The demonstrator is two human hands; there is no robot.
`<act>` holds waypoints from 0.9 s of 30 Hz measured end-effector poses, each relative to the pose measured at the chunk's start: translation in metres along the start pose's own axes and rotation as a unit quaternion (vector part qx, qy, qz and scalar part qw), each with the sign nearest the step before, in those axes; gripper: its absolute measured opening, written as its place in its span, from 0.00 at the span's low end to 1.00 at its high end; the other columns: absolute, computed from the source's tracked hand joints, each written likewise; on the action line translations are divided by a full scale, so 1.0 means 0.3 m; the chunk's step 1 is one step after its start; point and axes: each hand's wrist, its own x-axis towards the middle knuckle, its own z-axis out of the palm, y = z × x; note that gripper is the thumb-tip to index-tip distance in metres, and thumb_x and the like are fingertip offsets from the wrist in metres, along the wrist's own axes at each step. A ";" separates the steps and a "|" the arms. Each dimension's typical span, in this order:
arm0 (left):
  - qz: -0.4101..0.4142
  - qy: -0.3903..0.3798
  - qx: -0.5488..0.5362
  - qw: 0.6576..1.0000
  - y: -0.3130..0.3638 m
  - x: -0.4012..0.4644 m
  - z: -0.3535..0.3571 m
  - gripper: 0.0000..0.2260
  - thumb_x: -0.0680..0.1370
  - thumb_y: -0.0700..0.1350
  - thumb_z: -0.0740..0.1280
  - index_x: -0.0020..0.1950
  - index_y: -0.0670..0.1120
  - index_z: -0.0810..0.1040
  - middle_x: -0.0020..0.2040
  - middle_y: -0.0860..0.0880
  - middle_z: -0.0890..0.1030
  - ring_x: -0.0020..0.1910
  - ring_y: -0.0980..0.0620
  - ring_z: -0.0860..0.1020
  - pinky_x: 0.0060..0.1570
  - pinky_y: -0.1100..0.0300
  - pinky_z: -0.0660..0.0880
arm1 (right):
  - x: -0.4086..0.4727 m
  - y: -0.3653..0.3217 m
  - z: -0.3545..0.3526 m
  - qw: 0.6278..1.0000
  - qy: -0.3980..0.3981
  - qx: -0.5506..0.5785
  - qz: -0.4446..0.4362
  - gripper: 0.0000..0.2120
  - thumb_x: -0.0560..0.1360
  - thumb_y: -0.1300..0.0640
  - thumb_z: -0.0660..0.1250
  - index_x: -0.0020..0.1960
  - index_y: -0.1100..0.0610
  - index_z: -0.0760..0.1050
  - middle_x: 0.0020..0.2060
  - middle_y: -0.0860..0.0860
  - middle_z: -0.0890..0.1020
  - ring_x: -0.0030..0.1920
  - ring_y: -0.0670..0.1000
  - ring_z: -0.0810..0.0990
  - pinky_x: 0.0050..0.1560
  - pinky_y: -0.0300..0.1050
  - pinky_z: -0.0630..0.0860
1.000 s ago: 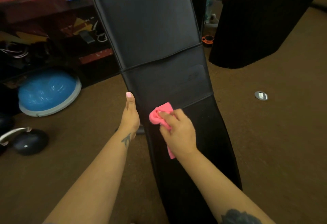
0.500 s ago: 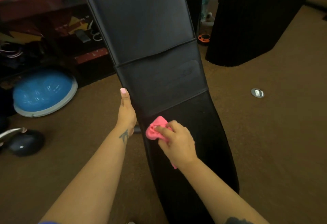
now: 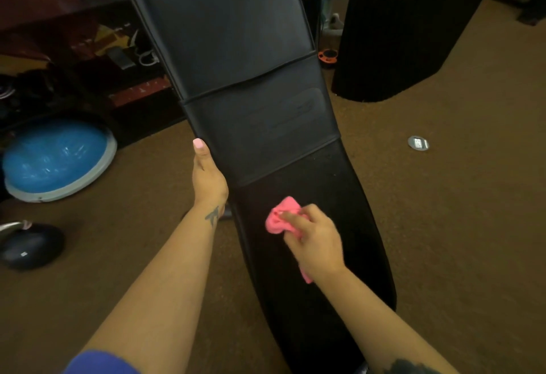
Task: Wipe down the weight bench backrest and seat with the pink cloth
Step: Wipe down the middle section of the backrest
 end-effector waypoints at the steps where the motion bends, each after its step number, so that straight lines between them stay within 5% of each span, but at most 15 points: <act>1: 0.004 0.001 0.002 1.000 0.002 -0.001 0.000 0.33 0.78 0.68 0.45 0.74 0.50 0.66 0.71 0.50 0.72 0.71 0.49 0.69 0.71 0.52 0.64 | 0.011 0.010 -0.005 0.999 0.017 0.007 0.032 0.18 0.66 0.60 0.73 0.55 0.50 0.80 0.43 0.51 0.77 0.40 0.51 0.76 0.39 0.52 0.78; 6: 0.011 0.015 0.009 1.000 -0.006 0.009 0.003 0.31 0.79 0.66 0.45 0.73 0.50 0.68 0.70 0.50 0.73 0.69 0.49 0.70 0.69 0.55 0.65 | 0.131 -0.121 0.035 0.994 0.092 0.052 0.040 0.16 0.67 0.57 0.67 0.55 0.52 0.79 0.42 0.53 0.77 0.38 0.52 0.76 0.38 0.49 0.76; 10: 0.018 -0.006 0.013 1.000 -0.013 0.018 -0.006 0.31 0.79 0.66 0.44 0.74 0.51 0.66 0.71 0.49 0.72 0.70 0.49 0.69 0.71 0.50 0.64 | 0.037 -0.133 0.067 0.999 0.048 0.023 -0.005 0.16 0.67 0.56 0.68 0.55 0.52 0.79 0.42 0.52 0.77 0.38 0.51 0.76 0.37 0.50 0.77; 16: 0.014 -0.044 0.007 0.999 -0.008 0.017 -0.018 0.31 0.80 0.65 0.44 0.76 0.49 0.63 0.73 0.48 0.69 0.71 0.50 0.68 0.68 0.55 0.63 | 0.078 -0.152 0.081 0.991 0.101 0.035 0.085 0.16 0.68 0.58 0.70 0.56 0.52 0.79 0.43 0.51 0.77 0.39 0.51 0.77 0.41 0.51 0.78; 19: 0.017 -0.060 0.008 0.998 -0.011 0.023 -0.029 0.31 0.80 0.65 0.44 0.77 0.48 0.61 0.74 0.48 0.68 0.71 0.51 0.66 0.68 0.56 0.62 | 0.068 -0.230 0.115 0.996 0.088 0.028 0.020 0.15 0.69 0.55 0.68 0.56 0.53 0.79 0.42 0.51 0.78 0.39 0.50 0.76 0.39 0.48 0.77; 22: 0.008 -0.069 0.017 0.997 -0.001 0.020 -0.038 0.41 0.73 0.73 0.43 0.79 0.49 0.56 0.77 0.47 0.64 0.75 0.45 0.62 0.74 0.47 0.58 | -0.009 -0.208 0.126 0.999 0.033 -0.005 -0.025 0.16 0.68 0.52 0.65 0.55 0.51 0.79 0.42 0.50 0.77 0.39 0.49 0.75 0.39 0.47 0.77; 25: 0.002 -0.078 0.022 0.997 0.019 0.011 -0.043 0.48 0.65 0.75 0.44 0.79 0.49 0.56 0.76 0.47 0.65 0.75 0.45 0.63 0.74 0.46 0.59 | -0.027 -0.138 0.104 0.997 0.059 0.000 0.054 0.17 0.67 0.57 0.70 0.56 0.49 0.79 0.44 0.50 0.77 0.41 0.50 0.76 0.41 0.51 0.78; 27: 0.007 -0.079 0.014 0.997 0.021 0.007 -0.037 0.42 0.71 0.72 0.44 0.79 0.49 0.57 0.76 0.47 0.66 0.75 0.46 0.64 0.74 0.50 0.60 | 0.017 -0.127 0.094 0.990 0.094 0.022 0.099 0.17 0.68 0.59 0.71 0.56 0.50 0.79 0.44 0.50 0.77 0.40 0.50 0.77 0.41 0.52 0.78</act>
